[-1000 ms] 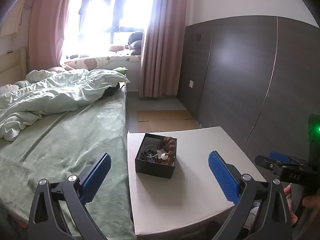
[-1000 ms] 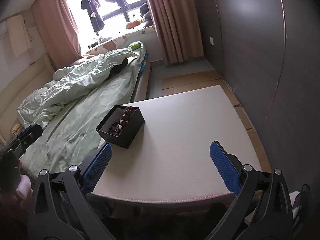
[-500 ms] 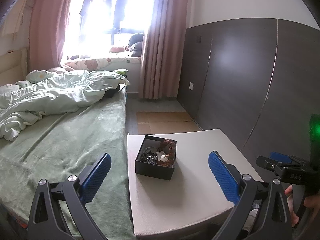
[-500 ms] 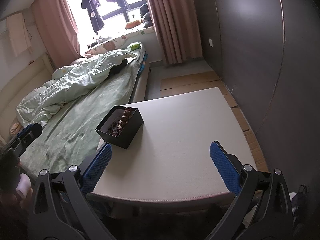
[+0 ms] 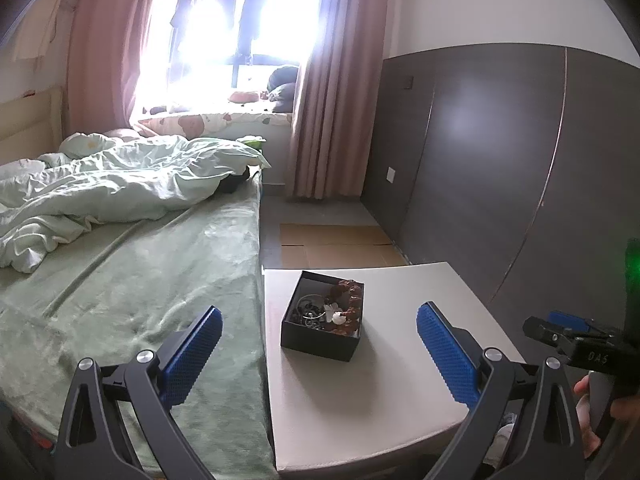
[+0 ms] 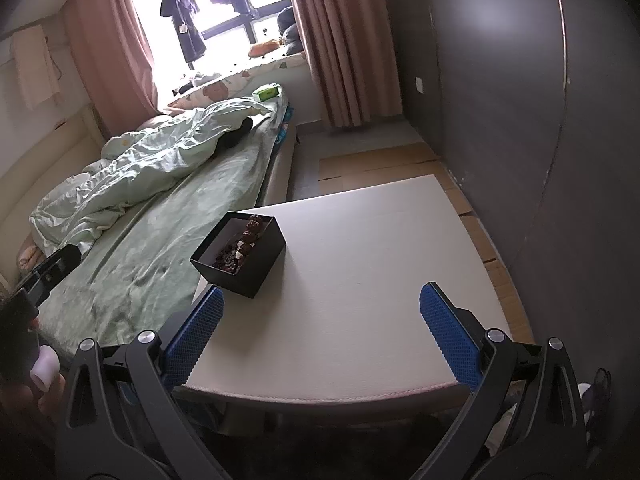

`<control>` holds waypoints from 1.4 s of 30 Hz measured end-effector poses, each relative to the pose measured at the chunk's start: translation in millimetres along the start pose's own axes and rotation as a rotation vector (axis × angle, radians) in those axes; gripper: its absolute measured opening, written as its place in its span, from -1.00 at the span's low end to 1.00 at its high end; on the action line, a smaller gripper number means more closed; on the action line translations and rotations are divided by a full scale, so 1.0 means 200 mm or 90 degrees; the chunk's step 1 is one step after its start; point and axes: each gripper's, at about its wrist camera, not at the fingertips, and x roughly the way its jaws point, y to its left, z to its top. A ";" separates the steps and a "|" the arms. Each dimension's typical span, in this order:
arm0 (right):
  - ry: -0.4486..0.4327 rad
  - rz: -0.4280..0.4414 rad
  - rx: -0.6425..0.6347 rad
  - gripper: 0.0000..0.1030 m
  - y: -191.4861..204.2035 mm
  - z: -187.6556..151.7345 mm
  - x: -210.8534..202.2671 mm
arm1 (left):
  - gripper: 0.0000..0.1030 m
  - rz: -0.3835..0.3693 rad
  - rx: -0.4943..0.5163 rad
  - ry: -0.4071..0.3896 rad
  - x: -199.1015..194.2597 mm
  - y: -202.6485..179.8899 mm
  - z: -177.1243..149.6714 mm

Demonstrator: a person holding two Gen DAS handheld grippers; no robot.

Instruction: Organize jewelry

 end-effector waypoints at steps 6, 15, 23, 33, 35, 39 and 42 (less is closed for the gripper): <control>0.001 -0.002 0.001 0.90 0.00 0.00 0.00 | 0.84 -0.002 0.008 0.005 0.00 -0.01 0.00; 0.000 -0.001 0.007 0.90 -0.02 0.00 0.00 | 0.84 -0.005 0.036 0.000 -0.03 -0.06 -0.01; 0.002 -0.006 -0.001 0.90 -0.01 -0.01 0.00 | 0.84 -0.005 0.040 0.000 -0.03 -0.08 -0.01; 0.009 -0.009 -0.006 0.90 0.02 0.00 0.01 | 0.84 -0.010 0.034 0.001 -0.02 -0.08 -0.01; 0.010 -0.010 -0.007 0.90 0.02 0.00 0.01 | 0.84 -0.009 0.032 0.000 -0.01 -0.08 -0.01; 0.014 -0.012 -0.006 0.90 0.03 0.00 0.02 | 0.84 -0.011 0.030 0.005 0.00 -0.07 -0.01; 0.017 -0.013 -0.006 0.90 0.03 0.00 0.02 | 0.84 -0.010 0.029 0.006 0.00 -0.07 -0.01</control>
